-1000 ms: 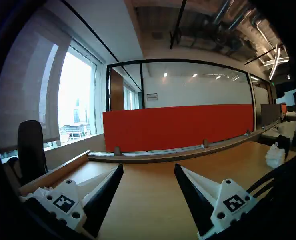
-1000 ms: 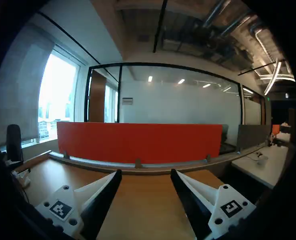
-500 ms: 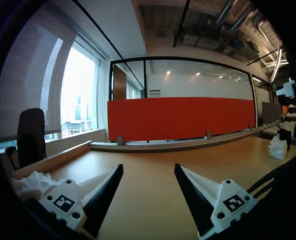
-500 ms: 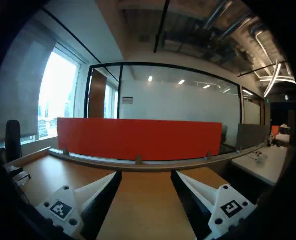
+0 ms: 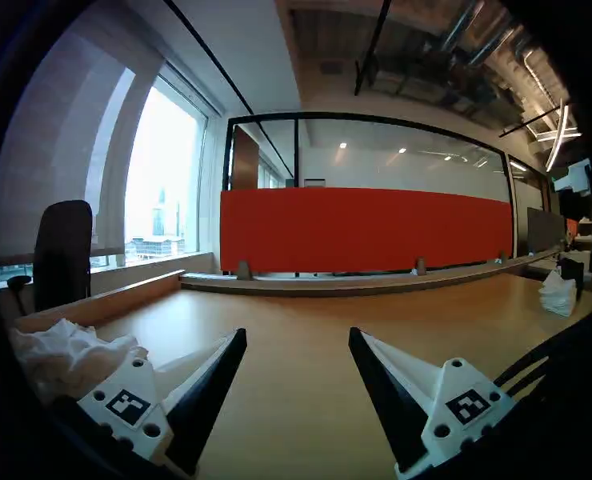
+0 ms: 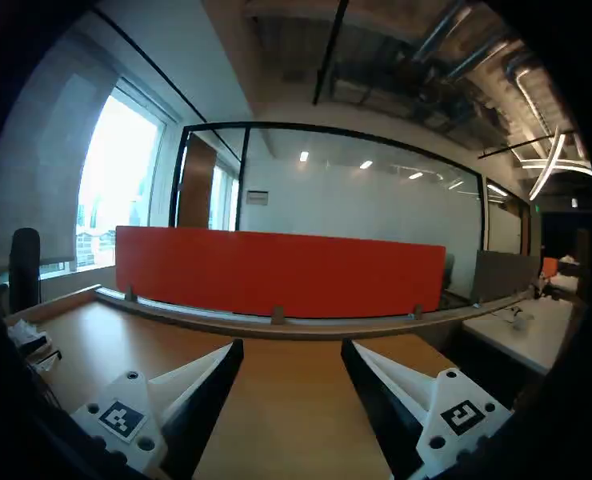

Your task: Fold towel

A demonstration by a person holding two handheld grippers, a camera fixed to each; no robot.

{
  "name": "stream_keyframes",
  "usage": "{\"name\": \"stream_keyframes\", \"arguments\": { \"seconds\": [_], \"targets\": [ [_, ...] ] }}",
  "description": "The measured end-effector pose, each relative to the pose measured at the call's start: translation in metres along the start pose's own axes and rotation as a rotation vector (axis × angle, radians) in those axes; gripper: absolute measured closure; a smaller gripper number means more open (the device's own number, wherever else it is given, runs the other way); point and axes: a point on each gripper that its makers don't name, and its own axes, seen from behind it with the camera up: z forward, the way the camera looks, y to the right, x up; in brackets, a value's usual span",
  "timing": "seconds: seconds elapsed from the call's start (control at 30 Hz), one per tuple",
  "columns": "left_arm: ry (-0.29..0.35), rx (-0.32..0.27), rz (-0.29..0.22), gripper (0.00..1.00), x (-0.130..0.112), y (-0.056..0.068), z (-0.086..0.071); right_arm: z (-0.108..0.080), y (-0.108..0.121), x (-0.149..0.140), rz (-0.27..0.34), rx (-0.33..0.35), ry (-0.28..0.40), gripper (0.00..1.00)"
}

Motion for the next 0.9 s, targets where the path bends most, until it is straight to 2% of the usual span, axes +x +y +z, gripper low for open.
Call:
{"name": "stream_keyframes", "arguments": {
  "seconds": [0.53, 0.9],
  "targets": [
    [-0.003, -0.002, 0.007, 0.06, -0.002, 0.004, 0.000, 0.002, 0.013, -0.004, 0.002, -0.007, 0.001, 0.05],
    [-0.003, -0.002, 0.006, 0.05, -0.002, 0.004, 0.000, 0.005, 0.038, 0.006, -0.017, -0.018, 0.042, 0.05]
  ]
}}
